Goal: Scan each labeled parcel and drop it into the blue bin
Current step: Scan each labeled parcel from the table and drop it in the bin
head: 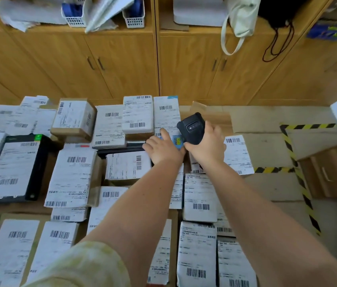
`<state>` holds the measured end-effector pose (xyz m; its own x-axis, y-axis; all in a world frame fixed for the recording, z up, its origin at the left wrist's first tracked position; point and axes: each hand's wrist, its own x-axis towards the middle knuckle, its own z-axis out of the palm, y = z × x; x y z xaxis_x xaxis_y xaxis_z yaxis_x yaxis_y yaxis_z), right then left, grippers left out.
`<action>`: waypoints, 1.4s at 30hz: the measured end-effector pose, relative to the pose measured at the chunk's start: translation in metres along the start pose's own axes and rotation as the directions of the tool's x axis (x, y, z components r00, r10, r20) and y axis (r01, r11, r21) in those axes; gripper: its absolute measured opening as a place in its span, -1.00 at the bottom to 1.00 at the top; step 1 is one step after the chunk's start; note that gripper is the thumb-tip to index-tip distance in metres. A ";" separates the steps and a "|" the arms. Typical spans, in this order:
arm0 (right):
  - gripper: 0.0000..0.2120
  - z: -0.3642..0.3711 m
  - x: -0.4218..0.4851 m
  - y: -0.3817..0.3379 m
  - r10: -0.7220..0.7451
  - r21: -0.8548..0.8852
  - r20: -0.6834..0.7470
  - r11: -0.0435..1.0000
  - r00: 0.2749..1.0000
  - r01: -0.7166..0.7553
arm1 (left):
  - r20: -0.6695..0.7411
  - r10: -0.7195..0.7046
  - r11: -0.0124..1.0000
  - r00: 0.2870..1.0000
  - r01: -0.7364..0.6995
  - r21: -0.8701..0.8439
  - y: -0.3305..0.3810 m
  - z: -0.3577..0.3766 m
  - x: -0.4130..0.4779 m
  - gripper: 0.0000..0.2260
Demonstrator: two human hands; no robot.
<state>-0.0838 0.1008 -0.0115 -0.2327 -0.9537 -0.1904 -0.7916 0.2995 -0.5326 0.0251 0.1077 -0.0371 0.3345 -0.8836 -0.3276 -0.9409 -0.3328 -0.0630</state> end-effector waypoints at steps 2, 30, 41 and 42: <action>-0.15 -0.002 0.004 0.002 -0.006 0.003 -0.007 1.000 1.000 0.006 | 0.027 -0.021 1.000 0.999 0.021 -0.005 0.004 0.001 0.005 -0.17; -0.23 -0.089 -0.001 -0.039 -0.173 0.062 -0.149 0.981 0.974 0.184 | -0.319 0.166 0.806 0.933 -0.315 -0.501 -0.062 -0.091 -0.031 -0.19; -0.23 -0.146 -0.024 -0.101 -0.310 0.012 -0.211 0.947 0.927 0.320 | -0.581 0.378 0.897 0.721 -0.441 0.036 -0.133 -0.200 -0.035 0.02; -0.22 -0.147 -0.029 -0.106 -0.333 -0.032 -0.203 0.942 0.921 0.334 | -0.576 0.395 0.898 0.715 -0.433 0.078 -0.142 -0.204 -0.036 0.01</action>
<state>-0.0766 0.0925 0.1712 -0.0650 -0.9834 0.1695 -0.8415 -0.0373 -0.5390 0.1574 0.1200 0.1757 -0.1019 -0.9534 0.2841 -0.9939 0.1098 0.0119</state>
